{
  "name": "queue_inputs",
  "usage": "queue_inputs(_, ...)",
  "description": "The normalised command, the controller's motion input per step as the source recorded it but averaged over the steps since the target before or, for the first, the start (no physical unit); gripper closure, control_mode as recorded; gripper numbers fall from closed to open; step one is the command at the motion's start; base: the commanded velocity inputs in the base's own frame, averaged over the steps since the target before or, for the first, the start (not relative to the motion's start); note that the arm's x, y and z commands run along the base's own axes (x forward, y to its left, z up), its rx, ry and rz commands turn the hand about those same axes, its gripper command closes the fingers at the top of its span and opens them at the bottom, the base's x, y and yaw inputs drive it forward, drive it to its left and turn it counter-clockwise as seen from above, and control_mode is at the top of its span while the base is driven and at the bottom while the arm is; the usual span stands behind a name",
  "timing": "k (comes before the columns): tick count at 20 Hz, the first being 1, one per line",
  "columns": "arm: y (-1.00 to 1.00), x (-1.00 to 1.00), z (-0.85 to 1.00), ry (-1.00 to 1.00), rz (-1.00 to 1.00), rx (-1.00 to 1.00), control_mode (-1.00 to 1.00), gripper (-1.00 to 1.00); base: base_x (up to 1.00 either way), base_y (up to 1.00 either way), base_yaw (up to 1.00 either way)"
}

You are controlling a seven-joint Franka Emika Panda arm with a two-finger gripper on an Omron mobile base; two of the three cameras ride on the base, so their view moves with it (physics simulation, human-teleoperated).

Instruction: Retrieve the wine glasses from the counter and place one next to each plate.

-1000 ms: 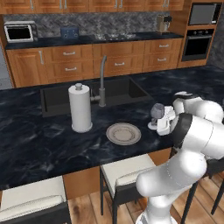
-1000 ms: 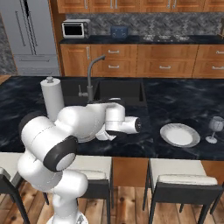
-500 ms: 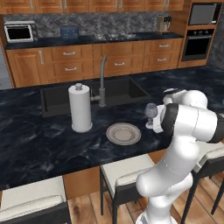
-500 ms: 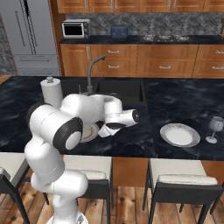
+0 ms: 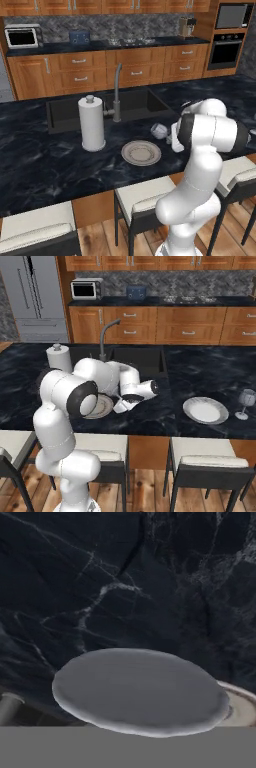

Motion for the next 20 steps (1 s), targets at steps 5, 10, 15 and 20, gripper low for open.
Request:
queue_inputs(5,0.00,0.09,-0.06,0.00,0.08,0.09,-1.00,1.00,0.00,0.00,0.00)
queue_inputs(10,0.00,0.00,0.04,-0.11,0.14,0.38,-1.00,1.00,0.00,0.00,0.00)
queue_inputs(15,0.10,0.00,0.39,-0.16,0.19,0.52,-1.00,1.00,0.00,0.00,0.00)
queue_inputs(20,0.24,0.00,0.78,-0.05,0.11,0.40,-1.00,1.00,0.00,0.00,0.00)
